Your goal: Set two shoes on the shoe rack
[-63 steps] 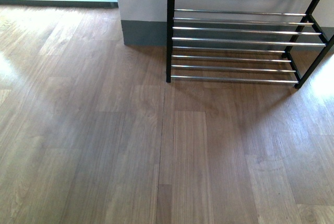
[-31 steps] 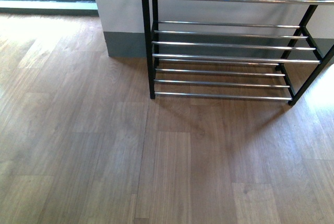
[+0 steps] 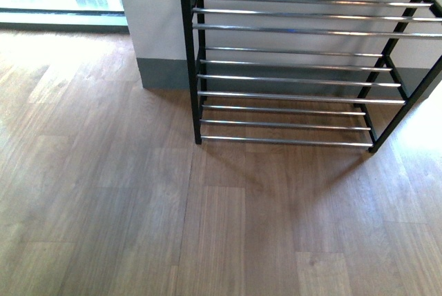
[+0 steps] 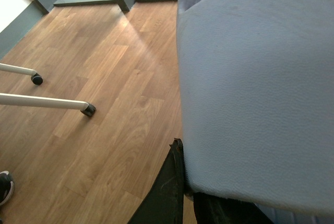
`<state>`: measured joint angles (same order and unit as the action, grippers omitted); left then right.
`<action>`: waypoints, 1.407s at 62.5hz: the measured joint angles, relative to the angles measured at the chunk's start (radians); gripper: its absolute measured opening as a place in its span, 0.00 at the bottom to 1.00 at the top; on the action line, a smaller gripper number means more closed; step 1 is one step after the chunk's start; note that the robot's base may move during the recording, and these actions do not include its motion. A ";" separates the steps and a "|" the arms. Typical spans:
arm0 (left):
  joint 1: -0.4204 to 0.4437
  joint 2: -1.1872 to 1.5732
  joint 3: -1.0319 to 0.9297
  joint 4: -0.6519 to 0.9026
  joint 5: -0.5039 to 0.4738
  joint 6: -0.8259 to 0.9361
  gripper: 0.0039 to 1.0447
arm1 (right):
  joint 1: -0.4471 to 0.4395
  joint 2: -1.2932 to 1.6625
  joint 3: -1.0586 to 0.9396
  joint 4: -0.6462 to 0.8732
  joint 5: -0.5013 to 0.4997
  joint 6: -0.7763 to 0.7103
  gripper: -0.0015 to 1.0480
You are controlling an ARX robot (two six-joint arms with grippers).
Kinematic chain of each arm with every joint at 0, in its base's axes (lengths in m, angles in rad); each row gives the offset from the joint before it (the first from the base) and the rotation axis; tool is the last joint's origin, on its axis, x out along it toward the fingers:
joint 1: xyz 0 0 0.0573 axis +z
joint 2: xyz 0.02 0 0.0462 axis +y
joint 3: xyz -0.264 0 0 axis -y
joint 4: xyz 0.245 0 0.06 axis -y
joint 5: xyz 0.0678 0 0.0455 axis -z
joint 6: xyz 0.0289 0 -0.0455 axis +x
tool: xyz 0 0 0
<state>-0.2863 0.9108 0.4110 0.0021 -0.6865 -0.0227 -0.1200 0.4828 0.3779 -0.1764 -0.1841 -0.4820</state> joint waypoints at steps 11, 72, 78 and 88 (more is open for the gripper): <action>0.000 0.000 0.000 0.000 -0.001 0.000 0.01 | 0.000 0.000 0.000 0.000 0.000 0.000 0.01; 0.000 -0.002 0.000 0.000 -0.002 0.000 0.01 | 0.000 -0.002 0.001 0.000 0.000 0.000 0.01; 0.000 -0.003 0.000 0.000 -0.002 0.000 0.01 | 0.000 -0.002 0.001 0.000 0.000 0.000 0.01; 0.000 -0.001 0.000 0.000 -0.001 0.000 0.01 | 0.000 0.001 -0.003 0.011 -0.008 0.009 0.01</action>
<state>-0.2859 0.9100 0.4114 0.0021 -0.6876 -0.0227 -0.1200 0.4835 0.3748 -0.1658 -0.1917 -0.4728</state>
